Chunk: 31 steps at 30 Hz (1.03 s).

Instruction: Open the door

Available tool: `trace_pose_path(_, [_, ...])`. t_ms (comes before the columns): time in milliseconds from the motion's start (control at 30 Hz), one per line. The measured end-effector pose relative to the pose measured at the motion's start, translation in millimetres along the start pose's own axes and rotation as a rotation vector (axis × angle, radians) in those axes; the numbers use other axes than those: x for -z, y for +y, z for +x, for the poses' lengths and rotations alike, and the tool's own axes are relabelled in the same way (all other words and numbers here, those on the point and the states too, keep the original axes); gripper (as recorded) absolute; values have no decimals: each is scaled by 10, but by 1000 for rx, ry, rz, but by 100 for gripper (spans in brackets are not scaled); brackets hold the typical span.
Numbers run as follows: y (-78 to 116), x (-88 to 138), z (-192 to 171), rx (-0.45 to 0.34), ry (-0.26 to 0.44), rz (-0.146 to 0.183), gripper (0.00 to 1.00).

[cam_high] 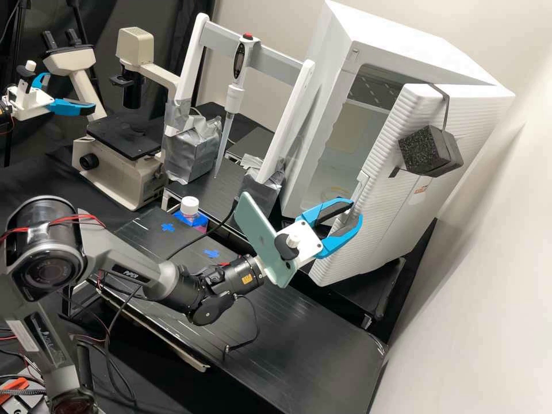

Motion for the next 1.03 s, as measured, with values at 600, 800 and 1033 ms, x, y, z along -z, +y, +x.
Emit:
trace_pose_path(600, [-483, 807, -1167, 233, 409, 32, 100])
trace_pose_path(800, [-827, 890, -1246, 301, 406, 17, 100])
trace_pose_path(1033, [-1187, 728, -1179, 419, 279, -9, 100])
